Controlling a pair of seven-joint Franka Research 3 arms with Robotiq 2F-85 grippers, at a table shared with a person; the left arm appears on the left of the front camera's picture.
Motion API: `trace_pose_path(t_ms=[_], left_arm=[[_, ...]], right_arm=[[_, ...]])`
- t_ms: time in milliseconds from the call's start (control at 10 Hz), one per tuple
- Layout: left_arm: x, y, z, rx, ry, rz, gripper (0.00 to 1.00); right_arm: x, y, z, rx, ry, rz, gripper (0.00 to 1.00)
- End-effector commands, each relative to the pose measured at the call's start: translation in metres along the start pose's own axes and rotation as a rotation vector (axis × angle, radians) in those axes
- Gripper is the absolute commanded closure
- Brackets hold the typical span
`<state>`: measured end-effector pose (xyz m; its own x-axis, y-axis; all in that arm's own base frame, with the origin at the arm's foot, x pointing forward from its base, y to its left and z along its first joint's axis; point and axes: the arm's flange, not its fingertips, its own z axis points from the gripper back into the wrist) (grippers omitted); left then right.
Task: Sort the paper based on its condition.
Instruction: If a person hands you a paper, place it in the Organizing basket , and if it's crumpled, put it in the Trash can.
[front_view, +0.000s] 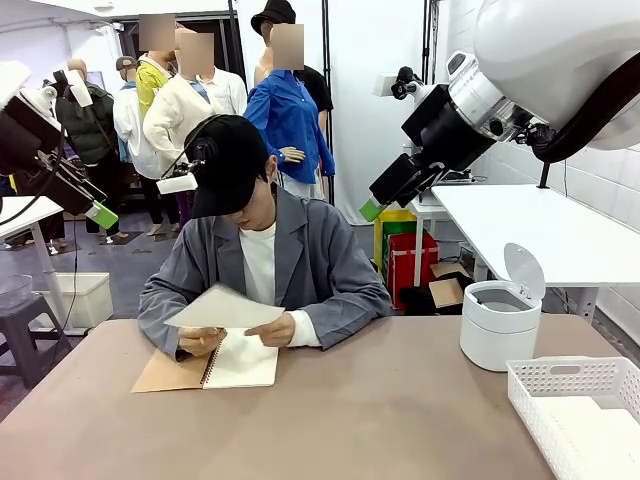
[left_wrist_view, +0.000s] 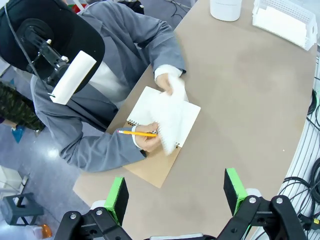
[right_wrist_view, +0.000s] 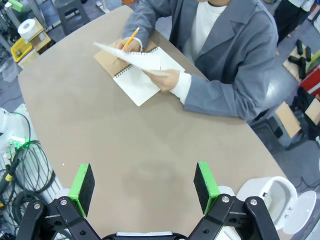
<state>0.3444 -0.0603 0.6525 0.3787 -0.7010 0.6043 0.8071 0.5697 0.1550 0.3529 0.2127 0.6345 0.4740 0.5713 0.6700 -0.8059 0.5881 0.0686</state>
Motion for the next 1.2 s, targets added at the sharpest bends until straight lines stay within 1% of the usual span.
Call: trace_pose_path(t_ms=[0, 1100], left_arm=[[-0.0001, -0.0001, -0.0003, -0.003, 0.000, 0.000, 0.00], [-0.0001, -0.0001, -0.0003, -0.003, 0.000, 0.000, 0.00]], right_arm=[[0.0000, -0.0008, -0.0004, 0.007, -0.001, 0.005, 0.00], [0.0000, -0.0008, -0.0004, 0.007, -0.001, 0.005, 0.00]])
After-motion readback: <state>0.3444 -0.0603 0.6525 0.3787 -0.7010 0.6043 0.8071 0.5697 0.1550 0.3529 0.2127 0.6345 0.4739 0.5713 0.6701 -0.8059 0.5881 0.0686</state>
